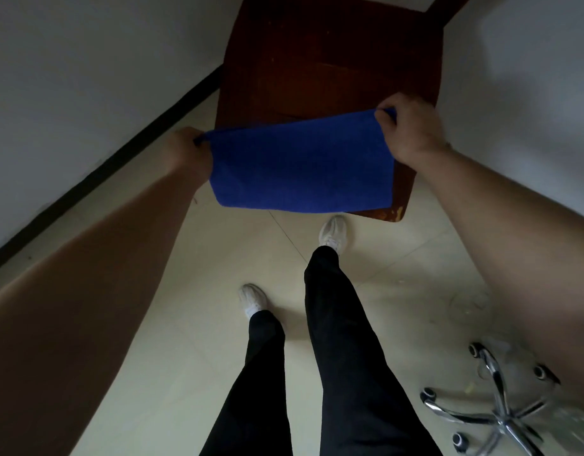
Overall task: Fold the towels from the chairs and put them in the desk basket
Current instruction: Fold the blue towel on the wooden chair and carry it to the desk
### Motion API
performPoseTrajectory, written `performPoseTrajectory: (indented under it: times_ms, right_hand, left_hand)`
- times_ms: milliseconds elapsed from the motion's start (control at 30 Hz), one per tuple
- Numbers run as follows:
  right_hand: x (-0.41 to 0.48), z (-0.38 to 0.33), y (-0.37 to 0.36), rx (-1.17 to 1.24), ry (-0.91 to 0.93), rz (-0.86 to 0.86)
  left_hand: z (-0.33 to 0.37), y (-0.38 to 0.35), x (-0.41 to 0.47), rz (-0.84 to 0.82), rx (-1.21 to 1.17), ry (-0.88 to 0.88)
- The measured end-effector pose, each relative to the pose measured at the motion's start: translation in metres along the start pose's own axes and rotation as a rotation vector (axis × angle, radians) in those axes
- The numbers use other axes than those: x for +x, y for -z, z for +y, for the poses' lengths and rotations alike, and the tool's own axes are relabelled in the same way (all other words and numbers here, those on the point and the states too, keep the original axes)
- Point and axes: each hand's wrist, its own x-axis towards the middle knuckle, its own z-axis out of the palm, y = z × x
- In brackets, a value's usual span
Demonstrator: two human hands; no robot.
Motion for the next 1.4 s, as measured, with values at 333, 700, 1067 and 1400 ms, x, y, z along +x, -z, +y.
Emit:
performPoseTrajectory:
  times_ms: [333, 700, 1067, 1400]
  right_hand:
    - [0.019, 0.001, -0.021, 0.034, -0.365, -0.028]
    - [-0.01, 0.035, -0.019, 0.567, -0.339, -0.403]
    - [-0.004, 0.056, 0.008, 0.854, -0.451, -0.218]
    - [-0.007, 0.051, 0.025, 0.991, -0.595, -0.21]
  left_hand:
    - [-0.011, -0.027, 0.029, 0.229, 0.163, -0.109]
    - [0.011, -0.083, -0.022, -0.225, 0.55, -0.684]
    - [0.093, -0.091, -0.003, -0.241, 0.694, -0.696]
    - [0.1, -0.09, -0.001, -0.313, 0.663, -0.659]
